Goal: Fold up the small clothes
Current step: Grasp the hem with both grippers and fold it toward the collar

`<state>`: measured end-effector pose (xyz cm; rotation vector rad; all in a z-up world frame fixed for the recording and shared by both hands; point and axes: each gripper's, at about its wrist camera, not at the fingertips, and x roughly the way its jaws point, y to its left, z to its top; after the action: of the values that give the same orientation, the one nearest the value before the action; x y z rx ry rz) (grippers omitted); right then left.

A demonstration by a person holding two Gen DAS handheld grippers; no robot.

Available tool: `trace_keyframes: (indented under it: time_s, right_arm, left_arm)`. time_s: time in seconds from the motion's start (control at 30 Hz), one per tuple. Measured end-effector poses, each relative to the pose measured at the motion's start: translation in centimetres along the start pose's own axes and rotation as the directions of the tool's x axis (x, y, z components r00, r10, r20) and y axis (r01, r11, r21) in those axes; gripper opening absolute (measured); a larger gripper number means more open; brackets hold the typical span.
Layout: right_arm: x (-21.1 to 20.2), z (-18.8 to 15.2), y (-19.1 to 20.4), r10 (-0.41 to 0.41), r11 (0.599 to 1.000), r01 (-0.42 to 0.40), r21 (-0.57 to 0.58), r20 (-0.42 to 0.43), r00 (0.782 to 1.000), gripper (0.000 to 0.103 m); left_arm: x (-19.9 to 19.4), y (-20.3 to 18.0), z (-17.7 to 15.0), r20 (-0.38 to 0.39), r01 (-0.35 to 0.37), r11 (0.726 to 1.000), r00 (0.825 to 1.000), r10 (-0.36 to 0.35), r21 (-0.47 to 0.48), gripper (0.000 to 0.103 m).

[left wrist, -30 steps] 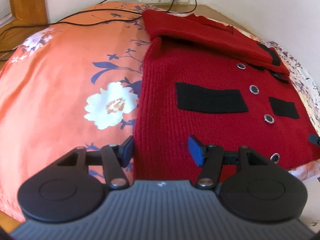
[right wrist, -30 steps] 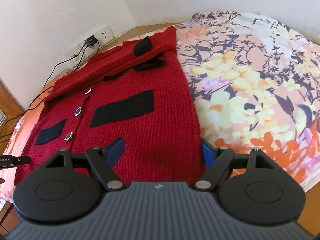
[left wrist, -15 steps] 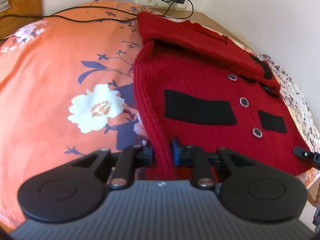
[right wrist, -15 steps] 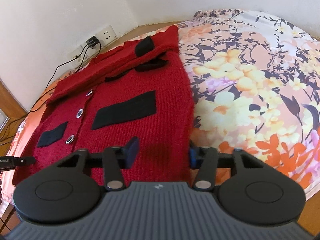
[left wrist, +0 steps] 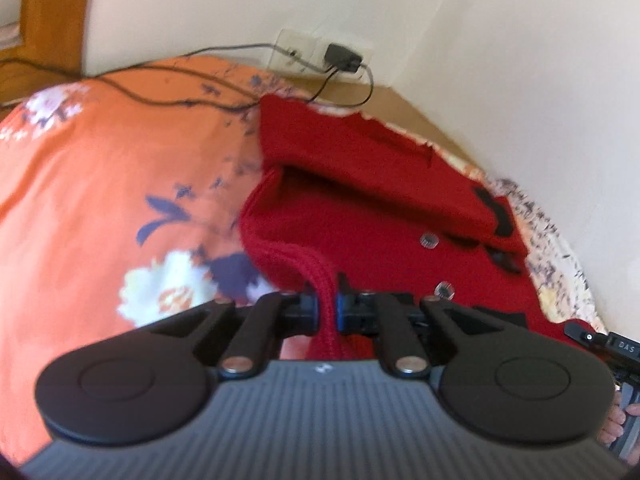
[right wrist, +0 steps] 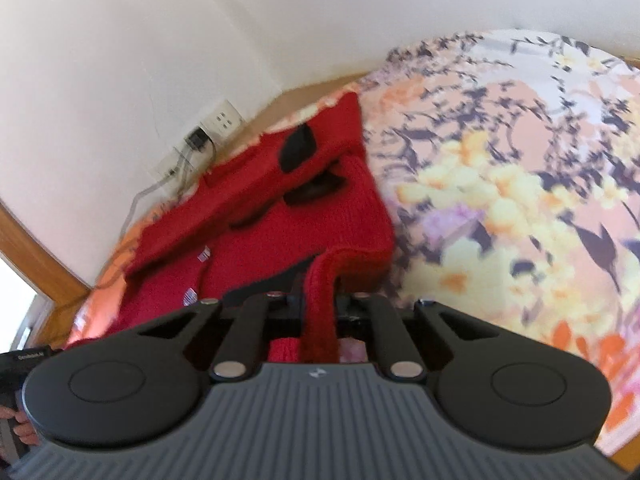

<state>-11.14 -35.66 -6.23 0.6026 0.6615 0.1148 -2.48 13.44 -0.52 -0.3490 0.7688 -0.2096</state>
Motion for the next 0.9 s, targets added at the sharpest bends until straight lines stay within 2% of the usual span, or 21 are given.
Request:
trace_keyframes:
  time_s: [0.27, 0.47, 0.67, 0.9]
  right_arm:
    - [1.6, 4.1, 2.2, 0.079, 0.996, -0.077, -0.035, 0.07, 0.994, 0.01]
    - [3.8, 7.7, 3.5, 0.101, 0.991, -0.091, -0.101, 0.095, 0.99, 0.009]
    - [6.9, 11.4, 3.7, 0.119, 0.987, -0.105, -0.12, 0.118, 0.986, 0.009]
    - [11.3, 14.2, 3.2, 0.093, 0.985, -0.076, -0.156, 0.103, 0.99, 0.009]
  left_arm:
    - [0.8, -1.2, 3.4, 0.071, -0.006, 1.0, 0.997, 0.006, -0.009, 0.009]
    - [2.1, -1.7, 6.3, 0.127, -0.039, 0.999, 0.991, 0.042, -0.024, 0.009]
    - [4.6, -2.5, 8.5, 0.166, -0.096, 0.995, 0.981, 0.101, -0.039, 0.009]
    - [9.1, -2.5, 9.1, 0.139, -0.203, 0.978, 0.969, 0.206, -0.039, 0.009]
